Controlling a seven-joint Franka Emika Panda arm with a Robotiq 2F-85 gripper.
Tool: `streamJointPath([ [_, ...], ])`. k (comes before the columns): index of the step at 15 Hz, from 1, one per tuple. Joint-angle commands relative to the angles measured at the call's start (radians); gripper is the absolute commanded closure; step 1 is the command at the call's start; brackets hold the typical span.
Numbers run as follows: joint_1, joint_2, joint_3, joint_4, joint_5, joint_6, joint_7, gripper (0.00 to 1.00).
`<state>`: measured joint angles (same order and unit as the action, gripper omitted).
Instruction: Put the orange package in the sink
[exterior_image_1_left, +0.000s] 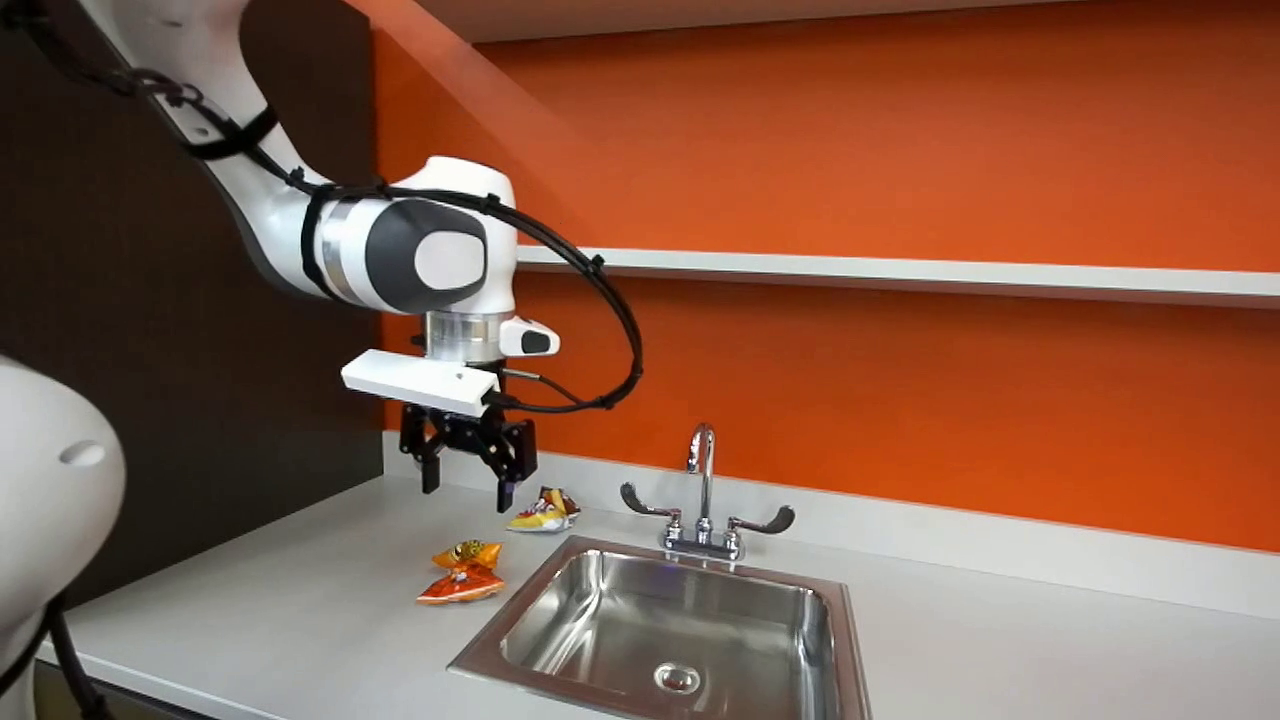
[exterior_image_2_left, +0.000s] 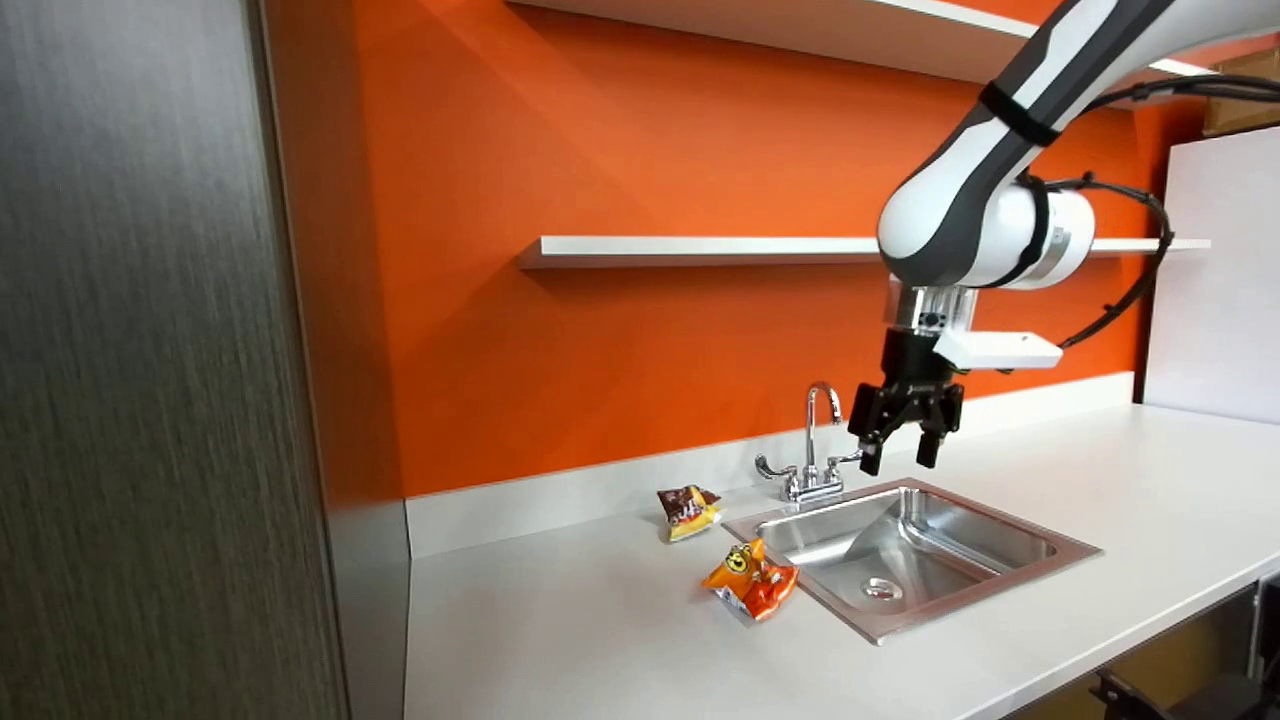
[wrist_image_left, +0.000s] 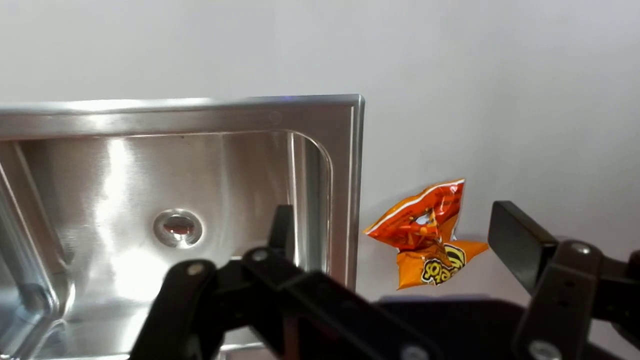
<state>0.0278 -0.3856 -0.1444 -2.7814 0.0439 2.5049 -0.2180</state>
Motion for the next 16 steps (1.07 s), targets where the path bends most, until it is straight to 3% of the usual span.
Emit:
streamJointPath([
  [1, 0.036, 0.166, 0.042, 0.062, 0.032, 0.083, 0.01, 0.0],
  [6, 0.058, 0.353, 0.078, 0.148, 0.049, 0.171, -0.019, 0.0],
  [16, 0.008, 0.653, 0.171, 0.351, 0.044, 0.262, -0.03, 0.0],
])
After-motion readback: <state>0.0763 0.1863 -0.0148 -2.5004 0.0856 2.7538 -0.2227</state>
